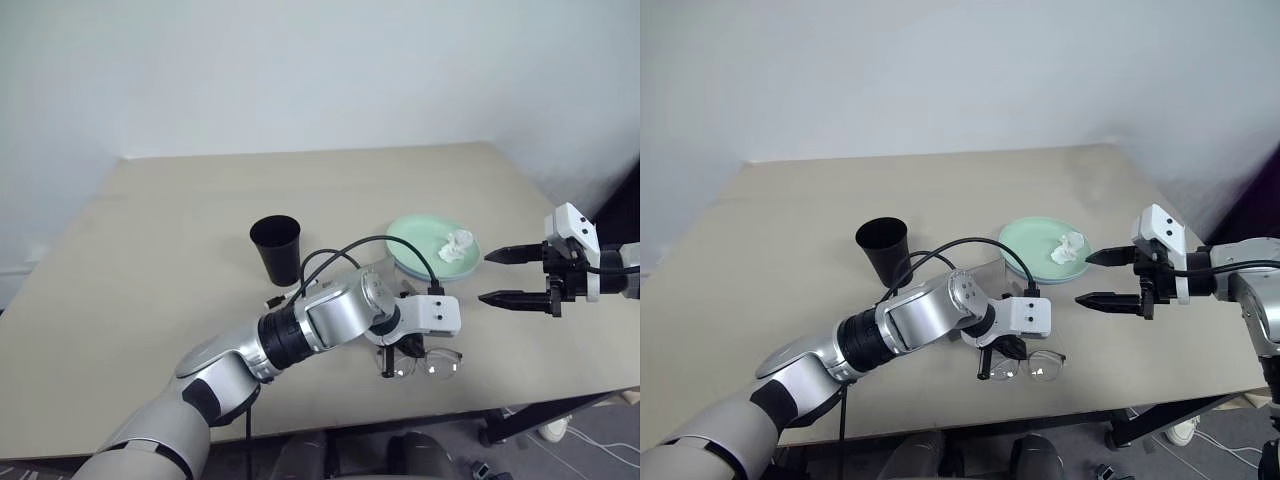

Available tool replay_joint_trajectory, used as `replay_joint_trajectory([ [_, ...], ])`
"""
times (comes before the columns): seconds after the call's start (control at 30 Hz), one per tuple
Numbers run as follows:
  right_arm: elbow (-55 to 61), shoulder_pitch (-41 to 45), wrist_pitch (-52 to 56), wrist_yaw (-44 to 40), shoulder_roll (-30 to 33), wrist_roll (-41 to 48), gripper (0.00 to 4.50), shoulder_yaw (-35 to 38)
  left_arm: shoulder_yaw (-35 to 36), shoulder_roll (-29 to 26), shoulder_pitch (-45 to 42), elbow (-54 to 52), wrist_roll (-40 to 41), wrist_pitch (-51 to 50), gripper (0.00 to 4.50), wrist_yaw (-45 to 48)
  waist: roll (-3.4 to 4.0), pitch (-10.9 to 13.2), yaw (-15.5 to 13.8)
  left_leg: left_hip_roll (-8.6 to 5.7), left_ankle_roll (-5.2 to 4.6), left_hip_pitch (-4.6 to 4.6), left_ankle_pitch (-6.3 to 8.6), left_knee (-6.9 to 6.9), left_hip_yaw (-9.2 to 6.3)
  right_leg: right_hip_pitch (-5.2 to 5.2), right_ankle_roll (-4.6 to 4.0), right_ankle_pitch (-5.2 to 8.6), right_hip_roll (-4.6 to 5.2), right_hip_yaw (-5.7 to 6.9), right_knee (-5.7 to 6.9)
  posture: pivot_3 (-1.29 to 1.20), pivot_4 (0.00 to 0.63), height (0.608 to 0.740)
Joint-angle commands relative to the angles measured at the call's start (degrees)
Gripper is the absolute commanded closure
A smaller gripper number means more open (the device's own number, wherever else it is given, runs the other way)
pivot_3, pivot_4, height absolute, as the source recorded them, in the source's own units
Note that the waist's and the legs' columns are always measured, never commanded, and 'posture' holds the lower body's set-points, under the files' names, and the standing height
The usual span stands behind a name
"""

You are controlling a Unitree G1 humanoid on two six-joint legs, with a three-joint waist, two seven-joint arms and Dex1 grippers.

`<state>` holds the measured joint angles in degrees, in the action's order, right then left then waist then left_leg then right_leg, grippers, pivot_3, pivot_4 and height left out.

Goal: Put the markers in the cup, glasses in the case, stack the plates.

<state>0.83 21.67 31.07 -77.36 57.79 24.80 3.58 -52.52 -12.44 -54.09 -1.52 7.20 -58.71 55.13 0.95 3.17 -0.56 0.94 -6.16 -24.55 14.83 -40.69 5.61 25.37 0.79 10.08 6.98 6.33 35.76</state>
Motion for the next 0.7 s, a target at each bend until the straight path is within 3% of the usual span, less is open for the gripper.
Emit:
replay_joint_trajectory([
  [0.03, 0.3, 1.7, -0.5, -0.1, 0.8, 0.9, 0.0, 1.7, 6.9, 0.2, -4.9, 2.1, 1.0, 0.4, 4.47, 1.0, -0.01, 0.0, 0.0, 0.0, -0.01, -0.01, -0.01, -0.01, 0.0, 0.01, 0.0, 0.0, 0.0, 0.0, 0.0, 0.0, 0.0, 0.727],
  [0.43, -3.2, 4.6, -2.2, -0.6, -0.1, -0.2, 0.0, 0.2, 14.3, -5.8, -11.7, 13.3, -0.8, 5.8, 4.47, 4.0, -0.03, 0.0, 0.0, 0.0, -0.03, -0.04, -0.02, -0.03, 0.0, 0.05, 0.02, -0.01, -0.01, 0.0, 0.03, 0.0, 0.0, 0.727],
  [0.7, -4.2, 6.2, -3.0, -0.4, -1.1, -0.5, 0.0, -1.0, 15.8, -5.7, -13.1, 23.7, -5.0, 10.3, 4.47, 1.8, -0.05, 0.0, 0.0, -0.03, -0.09, -0.06, 0.01, -0.04, 0.01, 0.06, 0.07, -0.04, 0.05, -0.01, 0.0, 0.0, 0.0, 0.727],
])
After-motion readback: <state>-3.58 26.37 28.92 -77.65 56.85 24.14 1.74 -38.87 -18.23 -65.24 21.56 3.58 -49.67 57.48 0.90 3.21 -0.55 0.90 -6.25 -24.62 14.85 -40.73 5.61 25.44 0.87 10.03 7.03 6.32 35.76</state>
